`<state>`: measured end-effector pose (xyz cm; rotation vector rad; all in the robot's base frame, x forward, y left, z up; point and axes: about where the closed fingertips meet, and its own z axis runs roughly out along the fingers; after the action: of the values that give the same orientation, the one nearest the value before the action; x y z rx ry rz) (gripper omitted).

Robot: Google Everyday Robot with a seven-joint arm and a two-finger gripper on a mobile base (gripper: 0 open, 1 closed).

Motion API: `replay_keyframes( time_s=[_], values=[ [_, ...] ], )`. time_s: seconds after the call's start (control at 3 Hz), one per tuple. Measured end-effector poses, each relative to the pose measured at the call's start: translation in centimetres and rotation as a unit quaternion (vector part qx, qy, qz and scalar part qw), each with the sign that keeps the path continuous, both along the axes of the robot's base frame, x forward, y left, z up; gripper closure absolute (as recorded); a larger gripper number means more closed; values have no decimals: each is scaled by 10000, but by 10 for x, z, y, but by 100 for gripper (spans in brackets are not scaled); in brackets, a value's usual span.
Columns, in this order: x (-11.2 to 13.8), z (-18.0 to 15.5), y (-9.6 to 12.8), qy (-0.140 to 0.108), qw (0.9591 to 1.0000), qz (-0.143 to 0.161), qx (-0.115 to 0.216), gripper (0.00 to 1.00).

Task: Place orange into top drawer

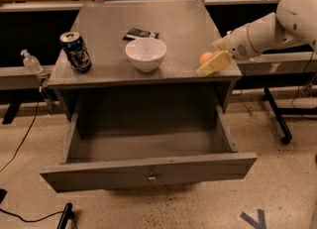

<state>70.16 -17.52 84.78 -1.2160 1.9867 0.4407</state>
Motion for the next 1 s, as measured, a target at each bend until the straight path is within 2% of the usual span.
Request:
replay_keyframes(
  time_s=[0.33,0.67,1.0],
  values=[
    [0,-8,1,67,10000,-37,41,41],
    [-7,-3,2,63,9998,61,194,64],
    [-47,31,8,-78,9972,363,645,96]
  ],
)
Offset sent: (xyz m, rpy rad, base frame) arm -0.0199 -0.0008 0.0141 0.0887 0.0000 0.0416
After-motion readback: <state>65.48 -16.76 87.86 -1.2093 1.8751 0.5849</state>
